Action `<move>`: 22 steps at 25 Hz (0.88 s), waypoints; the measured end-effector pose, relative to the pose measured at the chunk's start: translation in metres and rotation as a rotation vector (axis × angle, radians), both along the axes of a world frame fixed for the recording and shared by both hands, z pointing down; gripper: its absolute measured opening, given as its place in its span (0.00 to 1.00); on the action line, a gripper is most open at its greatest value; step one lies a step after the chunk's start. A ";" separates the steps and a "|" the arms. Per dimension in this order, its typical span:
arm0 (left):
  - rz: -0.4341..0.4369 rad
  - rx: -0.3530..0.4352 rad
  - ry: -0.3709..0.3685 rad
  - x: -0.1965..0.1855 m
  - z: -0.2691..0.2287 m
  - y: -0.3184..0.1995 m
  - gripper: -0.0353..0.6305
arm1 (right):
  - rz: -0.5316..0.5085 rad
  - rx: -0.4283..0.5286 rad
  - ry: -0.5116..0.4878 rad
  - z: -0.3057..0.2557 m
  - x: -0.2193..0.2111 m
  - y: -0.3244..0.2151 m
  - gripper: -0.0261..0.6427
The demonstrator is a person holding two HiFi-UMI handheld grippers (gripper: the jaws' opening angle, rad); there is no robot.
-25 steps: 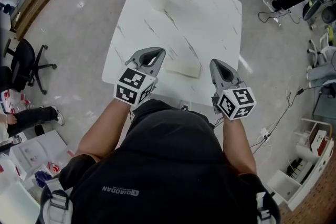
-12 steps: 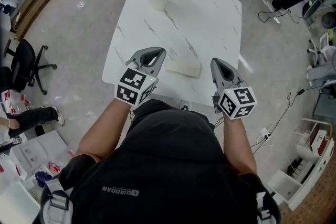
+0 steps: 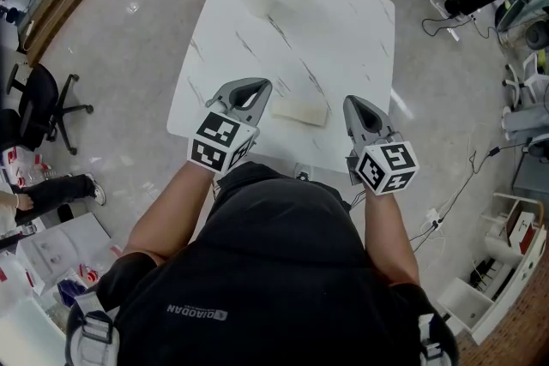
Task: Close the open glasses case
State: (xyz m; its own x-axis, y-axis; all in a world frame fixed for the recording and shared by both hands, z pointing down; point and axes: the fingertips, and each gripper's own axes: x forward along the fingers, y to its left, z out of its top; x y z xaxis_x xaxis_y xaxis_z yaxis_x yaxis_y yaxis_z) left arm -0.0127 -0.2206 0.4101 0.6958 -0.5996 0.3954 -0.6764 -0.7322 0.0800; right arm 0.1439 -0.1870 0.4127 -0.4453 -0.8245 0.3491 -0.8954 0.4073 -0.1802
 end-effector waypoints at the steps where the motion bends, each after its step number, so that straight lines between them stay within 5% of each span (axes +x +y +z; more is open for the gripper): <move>1: 0.000 0.000 0.000 0.000 0.000 0.000 0.06 | 0.000 -0.001 0.000 0.000 0.000 0.000 0.04; 22: 0.000 -0.002 0.000 0.002 0.002 0.002 0.06 | -0.008 -0.007 0.004 0.006 0.000 0.001 0.04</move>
